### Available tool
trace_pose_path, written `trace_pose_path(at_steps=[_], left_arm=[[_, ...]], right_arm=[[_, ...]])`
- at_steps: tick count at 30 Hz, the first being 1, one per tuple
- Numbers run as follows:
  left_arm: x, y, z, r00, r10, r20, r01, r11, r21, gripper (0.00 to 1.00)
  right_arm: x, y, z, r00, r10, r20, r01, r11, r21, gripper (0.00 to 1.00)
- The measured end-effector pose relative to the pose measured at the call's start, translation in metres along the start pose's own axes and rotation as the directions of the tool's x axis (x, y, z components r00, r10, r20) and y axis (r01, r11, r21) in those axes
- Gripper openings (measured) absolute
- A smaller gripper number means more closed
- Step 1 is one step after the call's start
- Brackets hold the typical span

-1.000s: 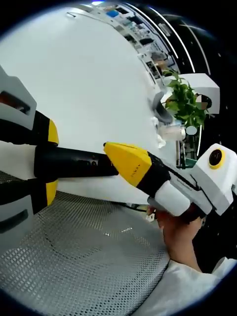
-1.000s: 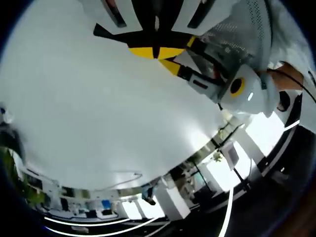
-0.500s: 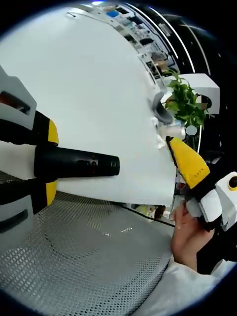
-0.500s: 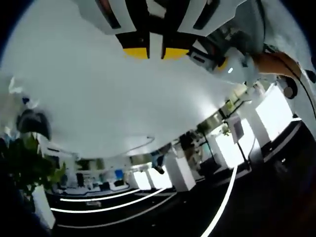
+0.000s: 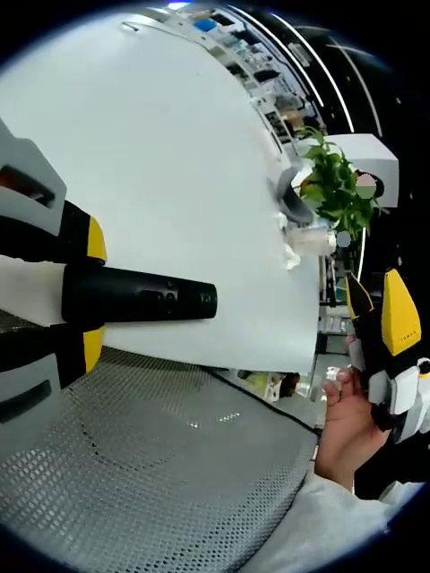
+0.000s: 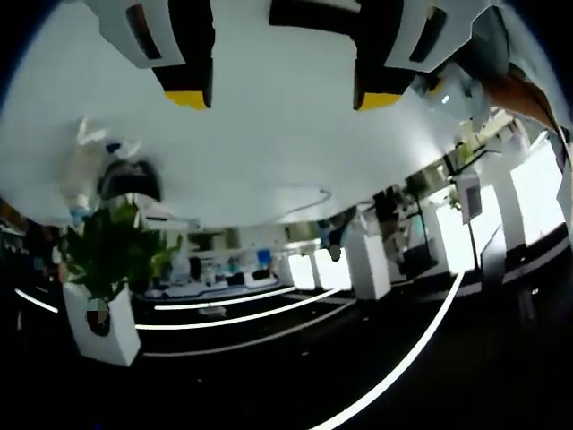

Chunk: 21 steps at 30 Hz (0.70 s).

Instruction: Press the specified remote control buttons in sequence, fully releasing each button before pressing the next.

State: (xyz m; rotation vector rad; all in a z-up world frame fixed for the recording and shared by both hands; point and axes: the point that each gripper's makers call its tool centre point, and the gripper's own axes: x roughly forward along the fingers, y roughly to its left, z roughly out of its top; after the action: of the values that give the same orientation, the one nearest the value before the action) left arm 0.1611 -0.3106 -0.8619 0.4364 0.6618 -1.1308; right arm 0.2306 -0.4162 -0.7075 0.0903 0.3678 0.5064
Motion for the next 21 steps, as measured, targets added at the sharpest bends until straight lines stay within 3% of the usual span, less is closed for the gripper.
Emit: trace_pose_path(at_steps=[4,10,21], left_arm=[[0.0,0.0,0.0,1.0,0.0,0.0,0.0,1.0,0.0,0.25],[0.0,0.0,0.0,1.0,0.0,0.0,0.0,1.0,0.0,0.25],[0.0,0.0,0.001,1.0,0.001,0.001,-0.001,1.0,-0.002,0.25]], right_arm=[[0.007,-0.005,-0.003,1.0,-0.029,-0.008,0.029,0.999,-0.034,0.72],[0.007,0.007,-0.004,1.0,-0.008,-0.011,0.007,0.992,-0.123,0.77],[-0.006,-0.012,0.011,0.995,-0.082,0.055,0.087,0.991,-0.102,0.98]])
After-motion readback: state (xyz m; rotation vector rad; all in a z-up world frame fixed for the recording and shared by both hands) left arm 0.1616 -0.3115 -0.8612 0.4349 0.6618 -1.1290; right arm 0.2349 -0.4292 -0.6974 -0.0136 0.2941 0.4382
